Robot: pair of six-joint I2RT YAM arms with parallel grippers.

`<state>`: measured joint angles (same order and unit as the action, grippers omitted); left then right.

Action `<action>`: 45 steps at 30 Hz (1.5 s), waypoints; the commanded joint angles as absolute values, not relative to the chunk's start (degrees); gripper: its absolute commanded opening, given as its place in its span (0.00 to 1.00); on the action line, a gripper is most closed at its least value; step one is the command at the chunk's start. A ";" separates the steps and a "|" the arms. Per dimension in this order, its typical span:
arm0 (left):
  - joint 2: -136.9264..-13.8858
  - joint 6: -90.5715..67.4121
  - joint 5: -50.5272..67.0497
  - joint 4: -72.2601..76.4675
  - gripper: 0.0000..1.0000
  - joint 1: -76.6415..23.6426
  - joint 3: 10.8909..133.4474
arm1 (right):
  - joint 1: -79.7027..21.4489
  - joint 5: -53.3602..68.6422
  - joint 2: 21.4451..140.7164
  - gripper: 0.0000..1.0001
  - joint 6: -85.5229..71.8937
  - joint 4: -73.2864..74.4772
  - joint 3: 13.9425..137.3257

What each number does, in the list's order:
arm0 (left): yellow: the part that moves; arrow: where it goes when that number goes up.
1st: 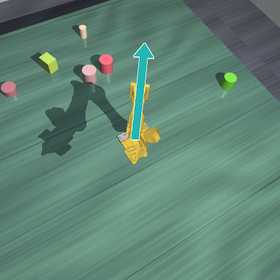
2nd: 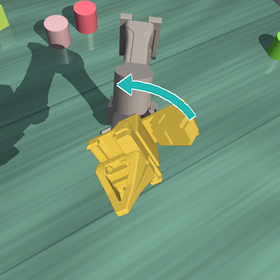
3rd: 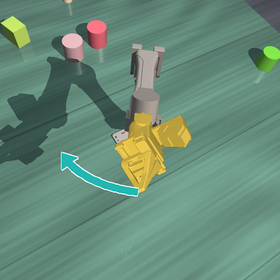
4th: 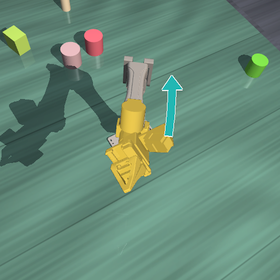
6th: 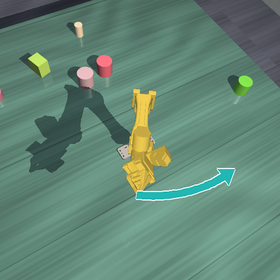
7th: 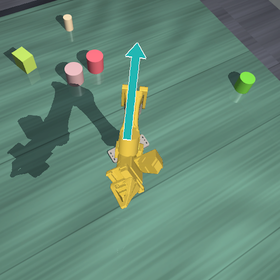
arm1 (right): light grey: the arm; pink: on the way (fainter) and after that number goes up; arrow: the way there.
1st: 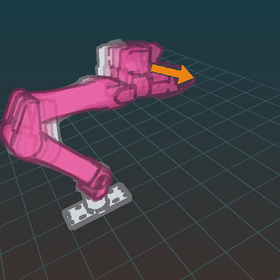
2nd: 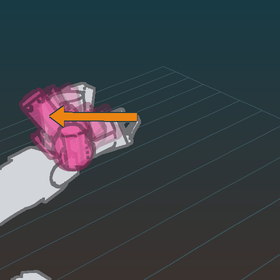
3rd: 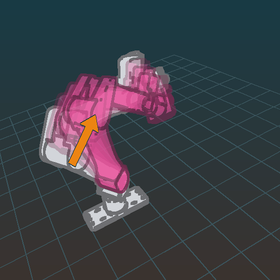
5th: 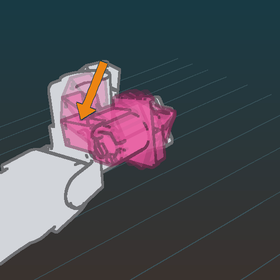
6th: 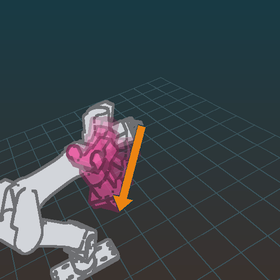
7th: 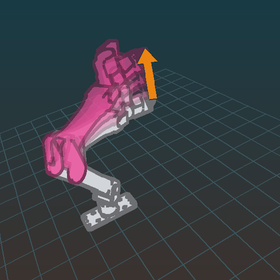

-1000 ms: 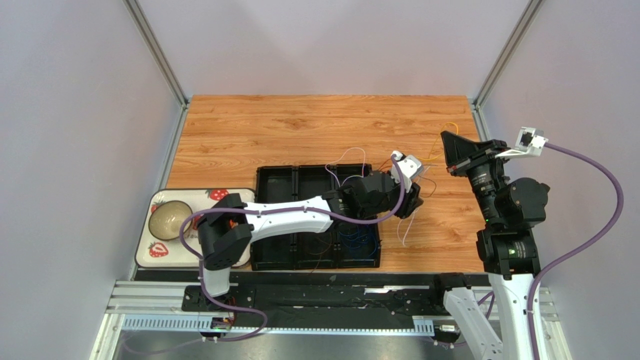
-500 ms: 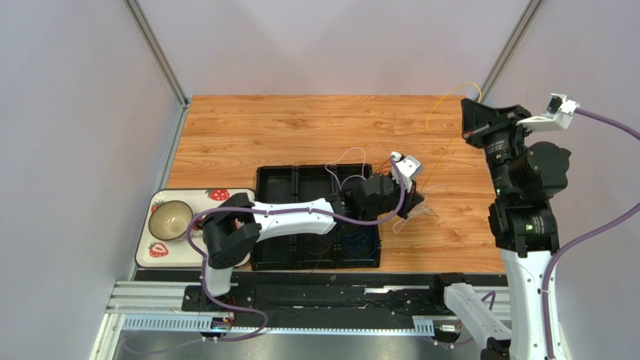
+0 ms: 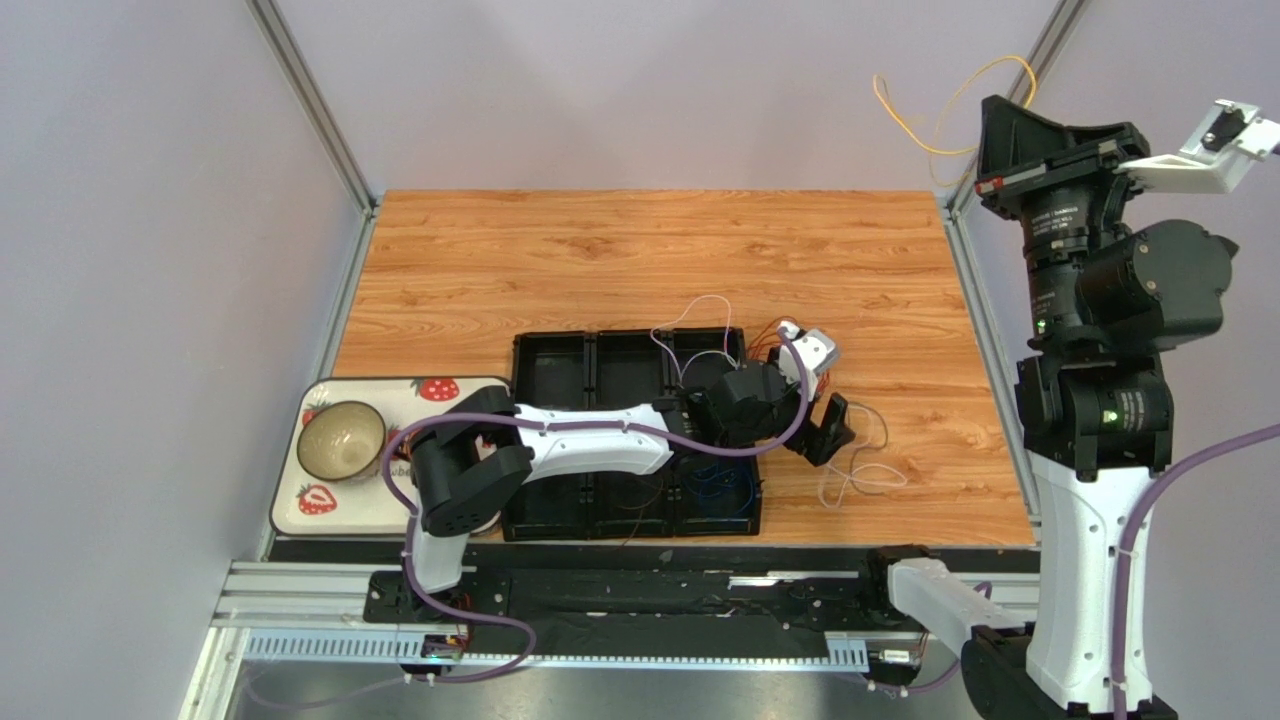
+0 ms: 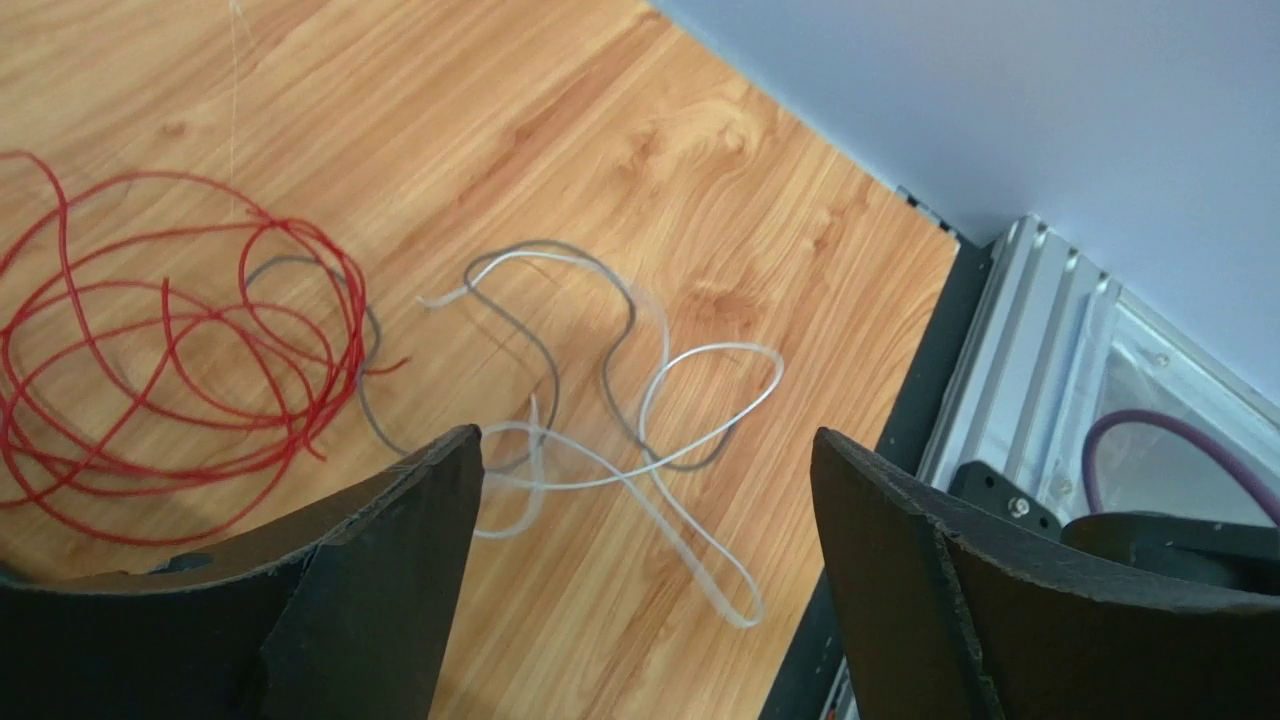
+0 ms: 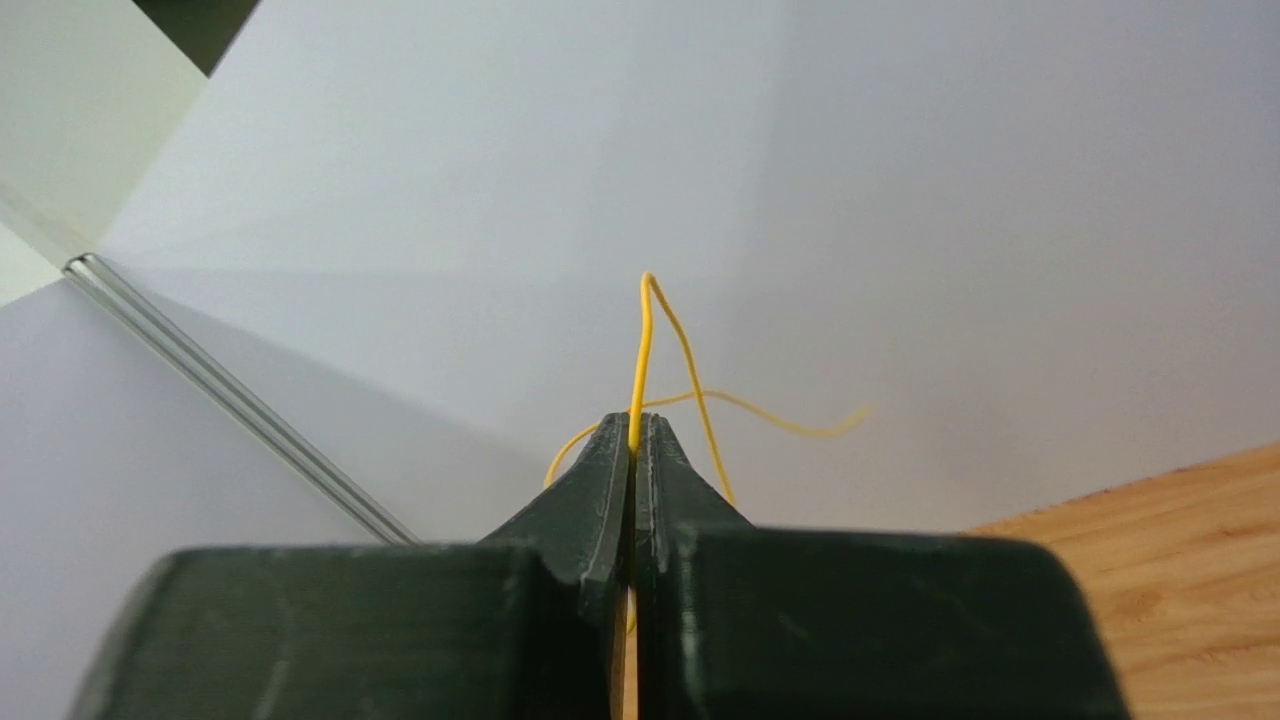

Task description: Untangle the cables

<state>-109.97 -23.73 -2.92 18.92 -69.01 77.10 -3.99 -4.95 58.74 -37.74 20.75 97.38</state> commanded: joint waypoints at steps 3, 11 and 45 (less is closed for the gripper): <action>-107.93 -23.29 -1.76 19.33 0.89 -69.17 75.77 | -4.04 -4.93 58.62 0.00 -39.37 16.96 97.21; -98.36 -20.57 -6.40 13.39 0.90 -69.17 74.35 | -4.04 -0.97 58.98 0.00 -42.10 15.56 93.00; -55.46 -33.57 -55.36 -1.30 0.93 -53.79 36.57 | -35.59 -14.33 81.55 0.00 -29.35 17.05 82.18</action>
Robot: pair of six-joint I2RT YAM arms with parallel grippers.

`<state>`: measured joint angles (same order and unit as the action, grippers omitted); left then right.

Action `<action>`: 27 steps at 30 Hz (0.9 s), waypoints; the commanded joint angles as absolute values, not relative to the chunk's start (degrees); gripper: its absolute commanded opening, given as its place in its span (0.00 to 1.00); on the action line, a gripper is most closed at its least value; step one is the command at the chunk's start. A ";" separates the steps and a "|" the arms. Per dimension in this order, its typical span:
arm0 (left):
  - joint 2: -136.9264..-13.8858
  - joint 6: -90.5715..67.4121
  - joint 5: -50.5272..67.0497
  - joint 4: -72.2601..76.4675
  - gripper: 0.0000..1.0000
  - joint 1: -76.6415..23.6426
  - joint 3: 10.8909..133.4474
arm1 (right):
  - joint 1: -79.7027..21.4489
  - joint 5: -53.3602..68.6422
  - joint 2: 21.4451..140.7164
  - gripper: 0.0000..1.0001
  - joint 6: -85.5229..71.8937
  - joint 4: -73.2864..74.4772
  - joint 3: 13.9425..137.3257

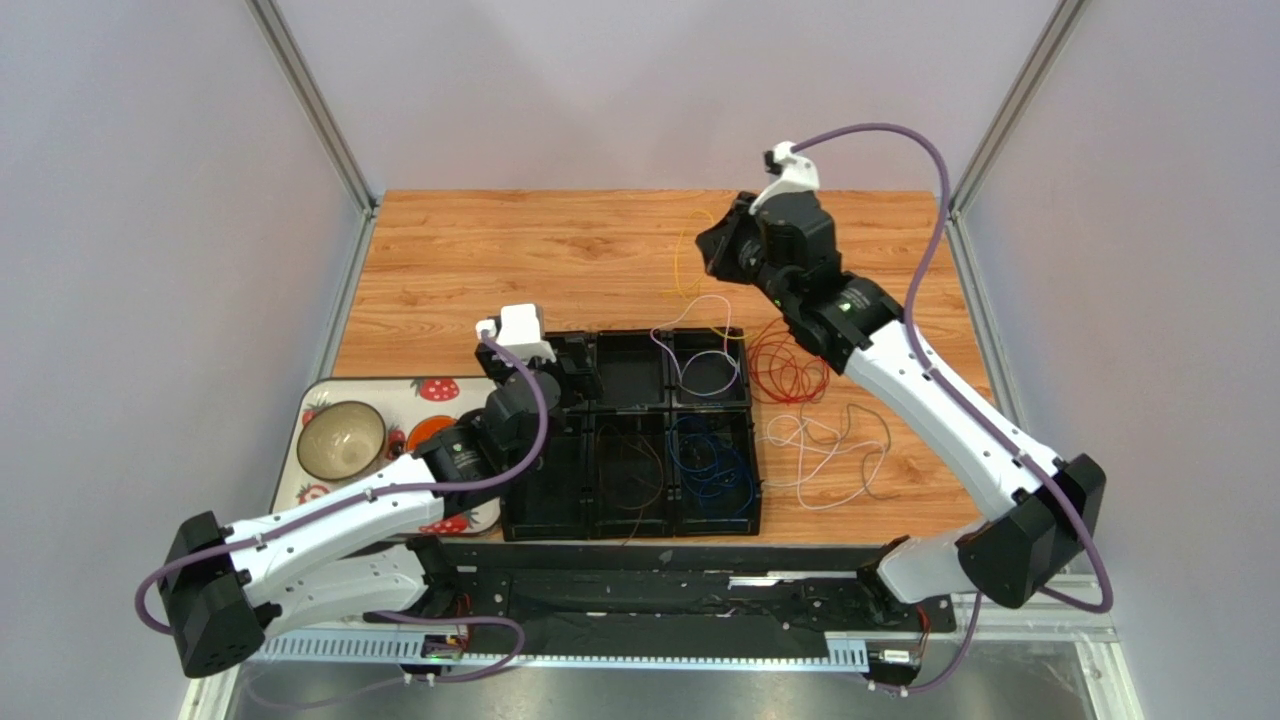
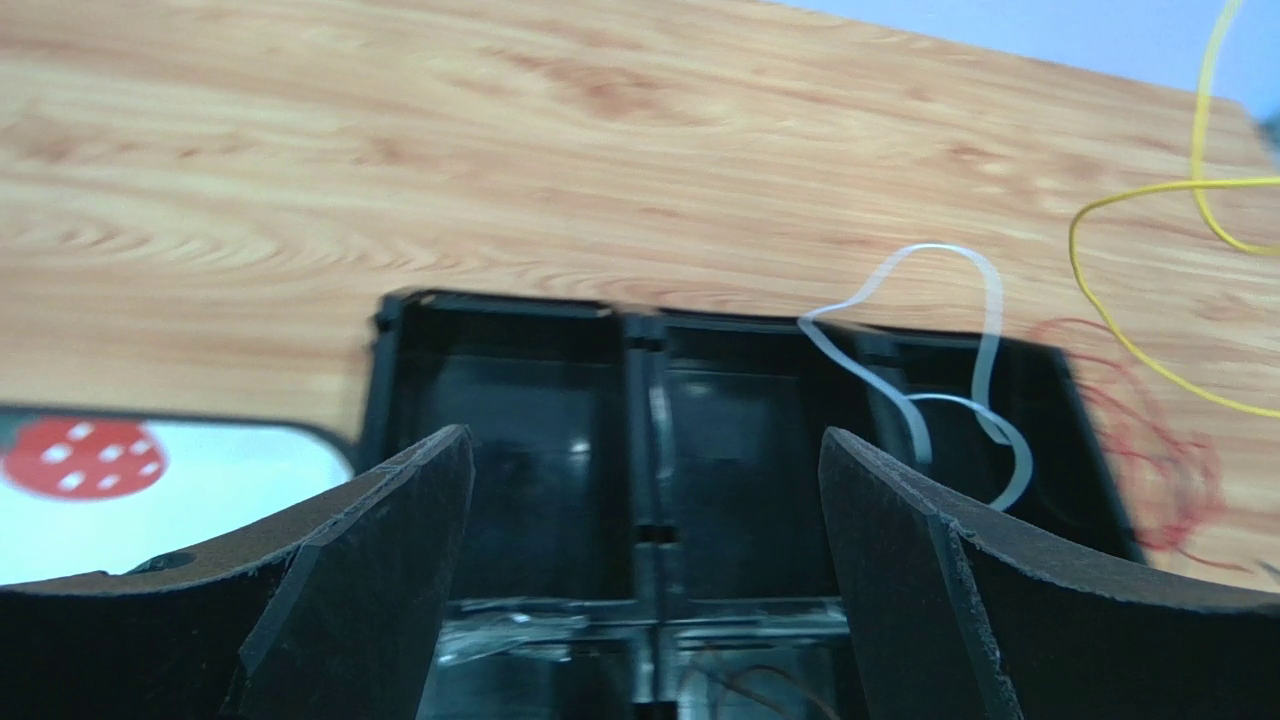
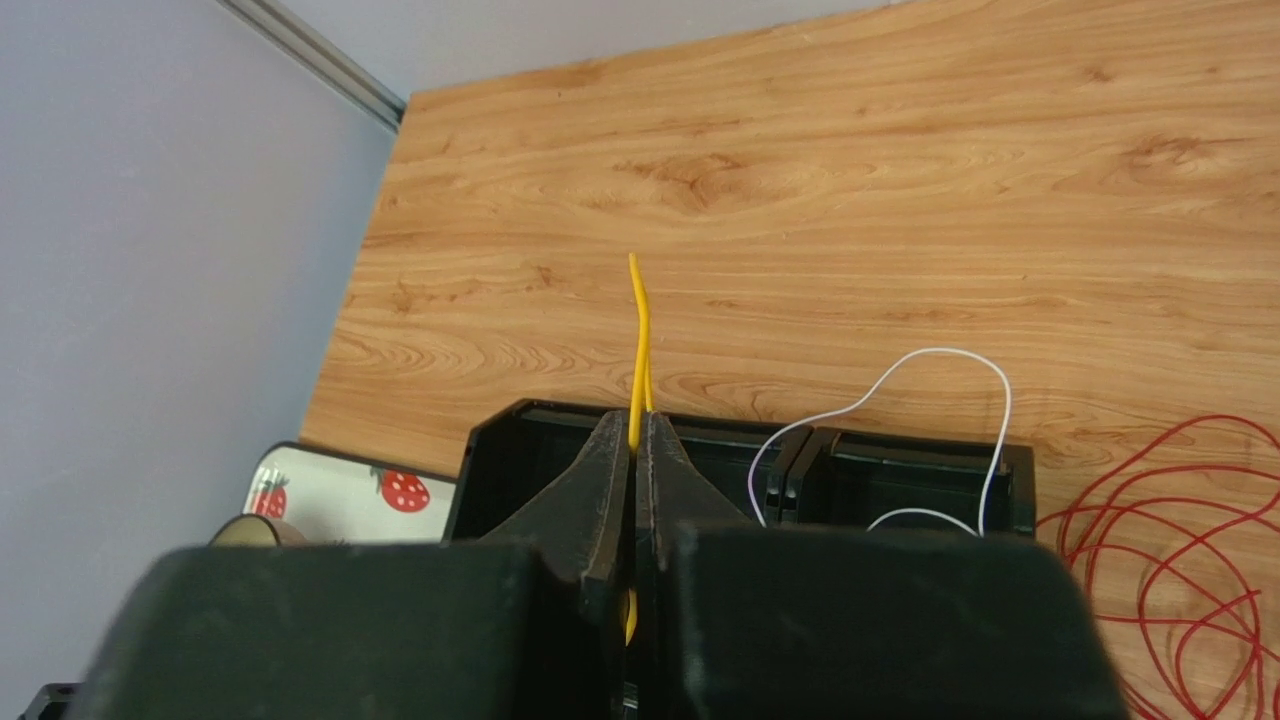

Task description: Untangle the cables

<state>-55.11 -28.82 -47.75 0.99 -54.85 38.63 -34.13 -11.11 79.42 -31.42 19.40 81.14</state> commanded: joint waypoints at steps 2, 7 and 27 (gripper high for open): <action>-55.55 -33.75 -56.77 -0.71 0.93 -53.53 35.25 | -36.47 -13.98 83.58 0.00 -29.53 16.52 82.35; -56.25 -32.96 -57.83 3.60 0.93 -53.09 32.87 | -39.11 -15.29 87.27 0.00 -28.39 16.17 83.32; -61.43 -32.70 -58.89 5.10 0.93 -52.65 33.49 | -39.29 -25.66 85.87 0.00 -27.77 19.16 78.05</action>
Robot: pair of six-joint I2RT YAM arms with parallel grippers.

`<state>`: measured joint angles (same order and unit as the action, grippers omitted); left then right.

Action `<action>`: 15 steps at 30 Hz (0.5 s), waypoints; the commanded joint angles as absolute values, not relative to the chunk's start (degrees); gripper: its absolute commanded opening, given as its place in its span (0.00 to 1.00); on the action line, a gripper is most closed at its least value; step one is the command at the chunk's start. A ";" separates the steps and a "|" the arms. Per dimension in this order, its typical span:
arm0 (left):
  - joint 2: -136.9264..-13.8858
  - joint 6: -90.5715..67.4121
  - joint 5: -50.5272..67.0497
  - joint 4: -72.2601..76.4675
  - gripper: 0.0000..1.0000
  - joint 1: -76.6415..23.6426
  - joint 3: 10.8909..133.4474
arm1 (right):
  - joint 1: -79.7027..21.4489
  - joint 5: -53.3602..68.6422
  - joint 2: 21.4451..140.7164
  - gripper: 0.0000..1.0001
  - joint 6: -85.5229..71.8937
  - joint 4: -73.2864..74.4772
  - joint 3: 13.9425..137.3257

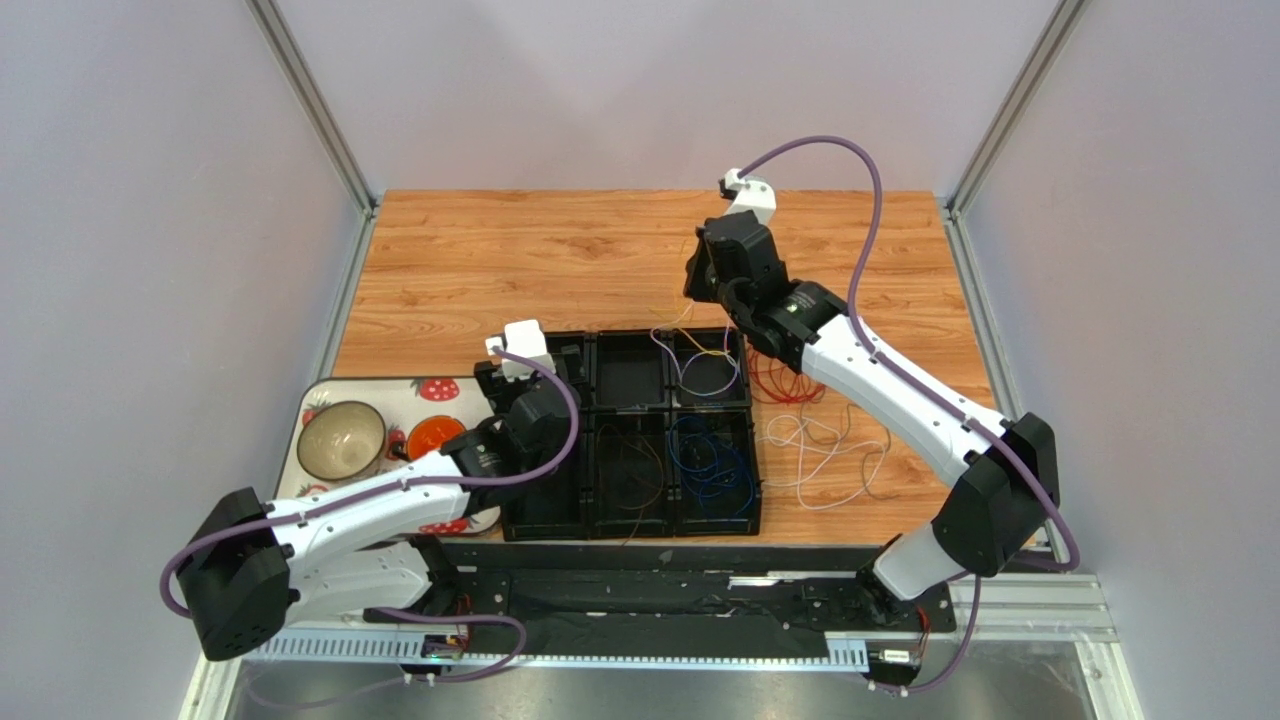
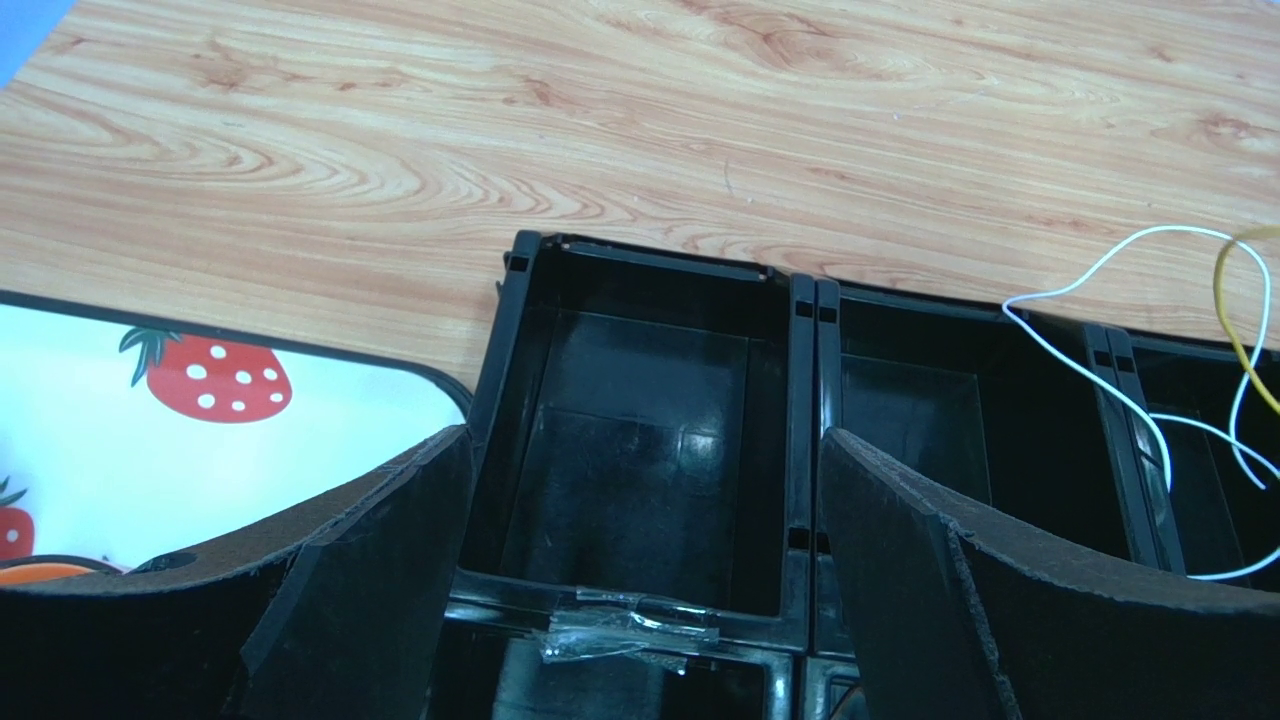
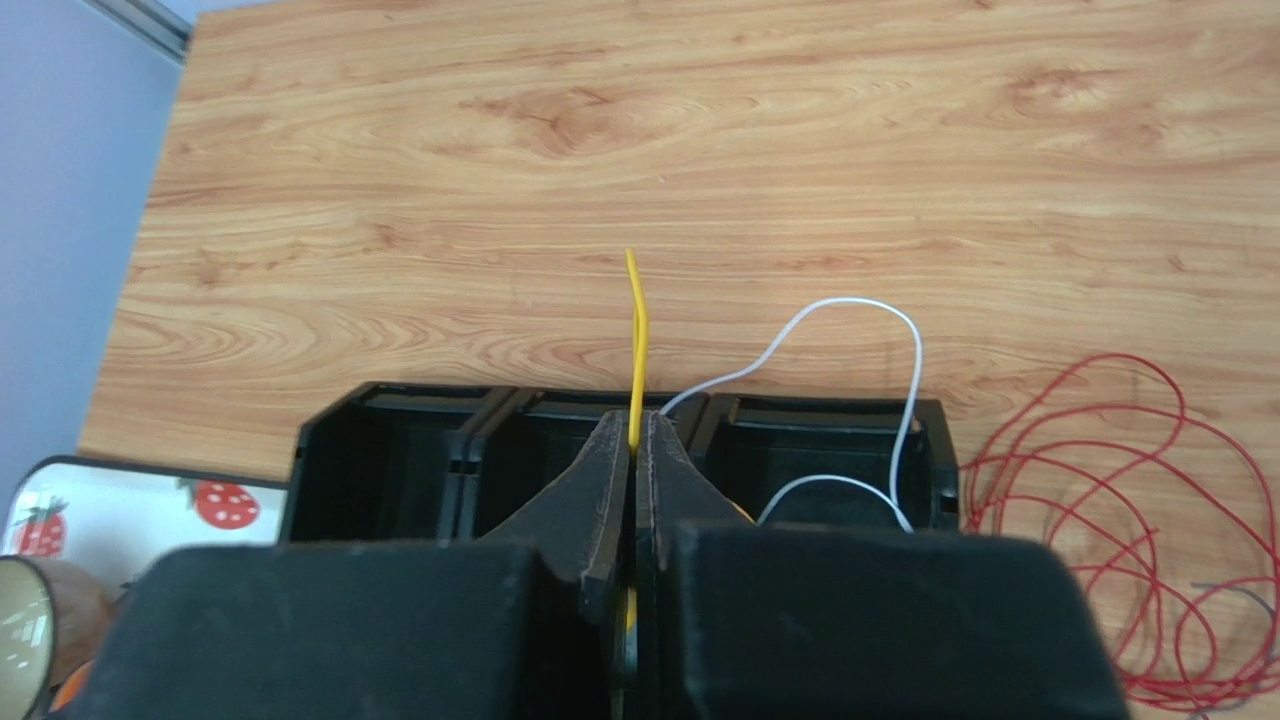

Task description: Untangle the cables

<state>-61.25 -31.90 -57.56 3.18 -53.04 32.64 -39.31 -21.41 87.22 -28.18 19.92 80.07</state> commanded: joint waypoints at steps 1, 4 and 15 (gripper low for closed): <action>-61.52 -32.61 -58.89 5.18 0.93 -52.65 33.57 | -39.29 -26.10 86.30 0.00 -27.69 19.25 77.79; -62.05 -32.52 -58.89 5.10 0.93 -52.65 34.01 | -39.29 -26.98 87.27 0.00 -28.30 19.33 76.56; -62.67 -32.43 -58.89 4.92 0.93 -52.56 34.37 | -39.37 -26.54 95.61 0.00 -30.85 25.12 77.08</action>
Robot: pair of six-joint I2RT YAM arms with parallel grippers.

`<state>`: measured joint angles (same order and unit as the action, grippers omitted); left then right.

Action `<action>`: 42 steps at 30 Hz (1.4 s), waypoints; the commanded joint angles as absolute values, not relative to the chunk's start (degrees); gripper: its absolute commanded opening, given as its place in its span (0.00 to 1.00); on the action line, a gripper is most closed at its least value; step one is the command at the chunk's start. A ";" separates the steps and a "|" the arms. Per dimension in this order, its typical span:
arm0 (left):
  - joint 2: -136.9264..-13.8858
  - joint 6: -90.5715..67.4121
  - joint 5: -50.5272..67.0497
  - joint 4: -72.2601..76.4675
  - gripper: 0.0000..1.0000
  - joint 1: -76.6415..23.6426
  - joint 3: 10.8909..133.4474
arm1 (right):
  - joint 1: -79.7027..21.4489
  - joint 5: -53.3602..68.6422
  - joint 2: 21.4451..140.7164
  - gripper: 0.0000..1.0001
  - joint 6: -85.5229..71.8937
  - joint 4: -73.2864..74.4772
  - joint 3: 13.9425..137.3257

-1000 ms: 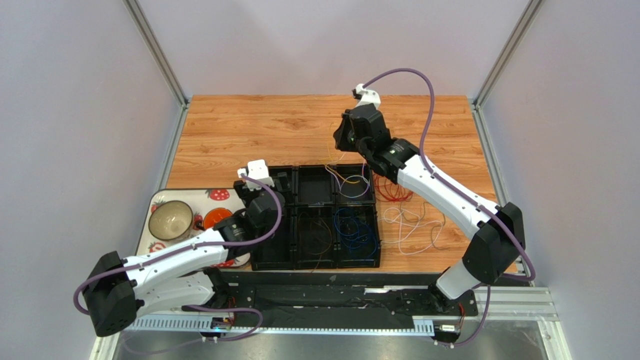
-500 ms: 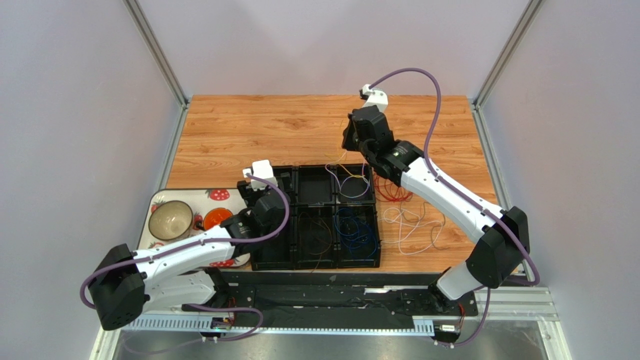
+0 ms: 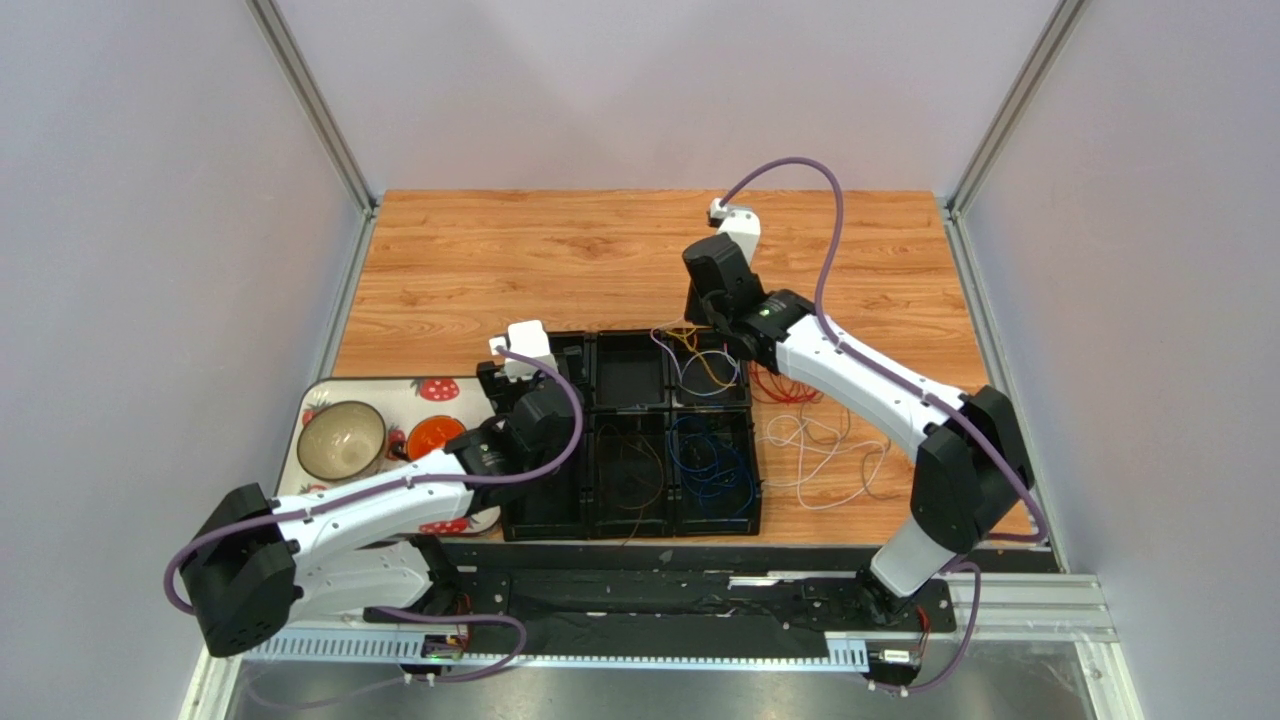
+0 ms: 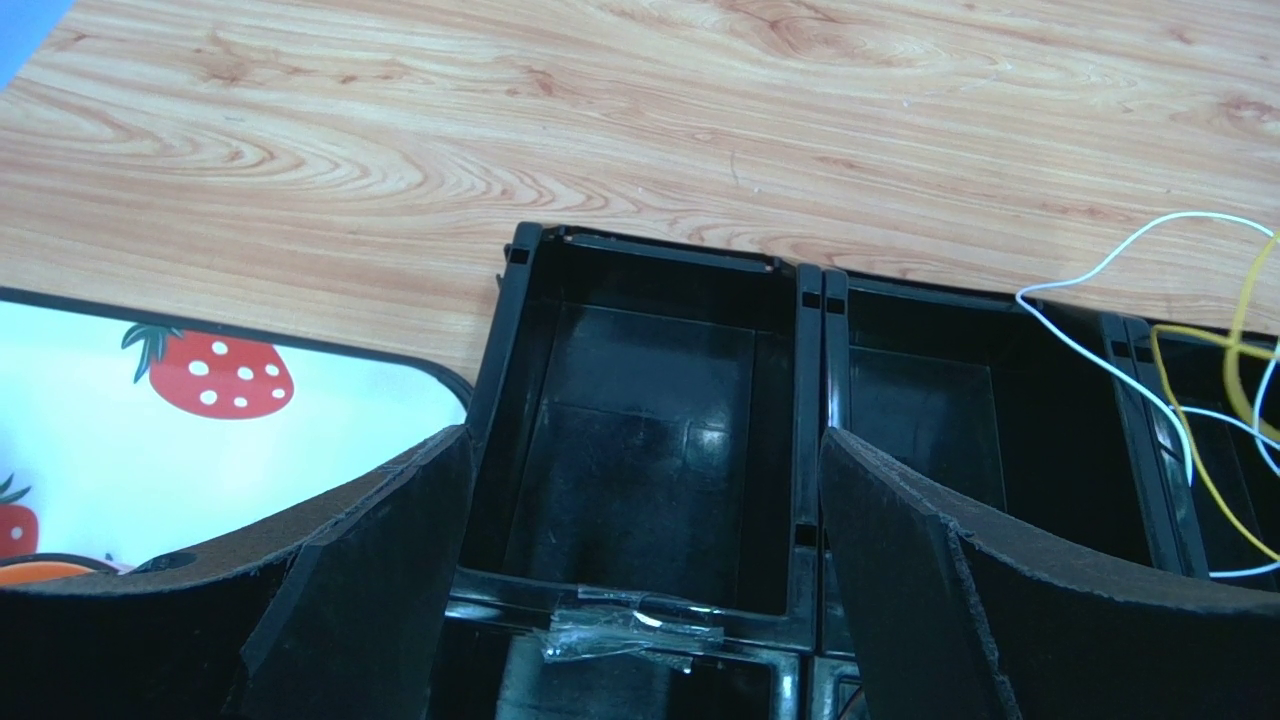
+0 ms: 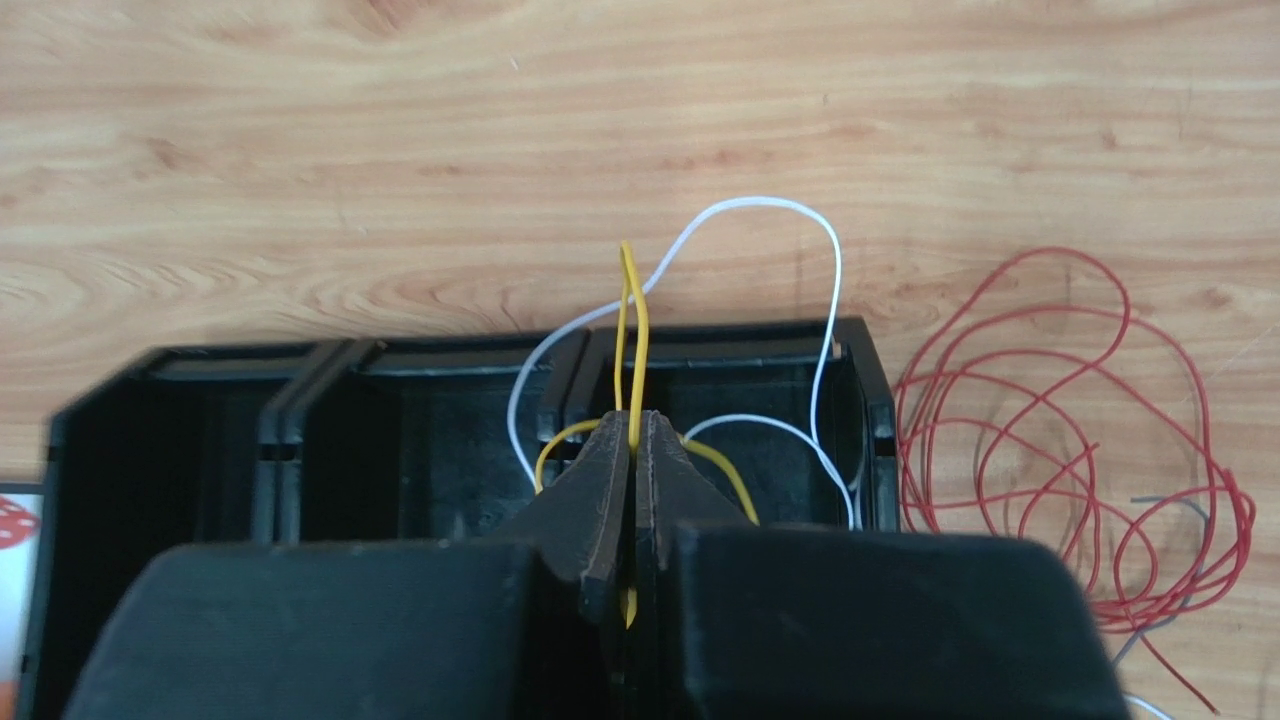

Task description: Untangle the cables

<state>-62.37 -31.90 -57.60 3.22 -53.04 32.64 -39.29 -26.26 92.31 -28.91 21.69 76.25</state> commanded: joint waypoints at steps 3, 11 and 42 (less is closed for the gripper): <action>-63.02 -32.43 -58.89 4.66 0.93 -52.56 34.63 | -39.38 -26.11 96.94 0.00 -32.69 25.84 76.29; -62.93 -32.26 -58.80 4.83 0.93 -52.47 34.63 | -39.37 -22.24 96.68 0.00 -35.16 25.49 71.99; -61.61 -32.17 -58.27 4.39 0.92 -52.38 34.45 | -41.40 -14.42 93.15 0.50 -26.28 32.08 78.13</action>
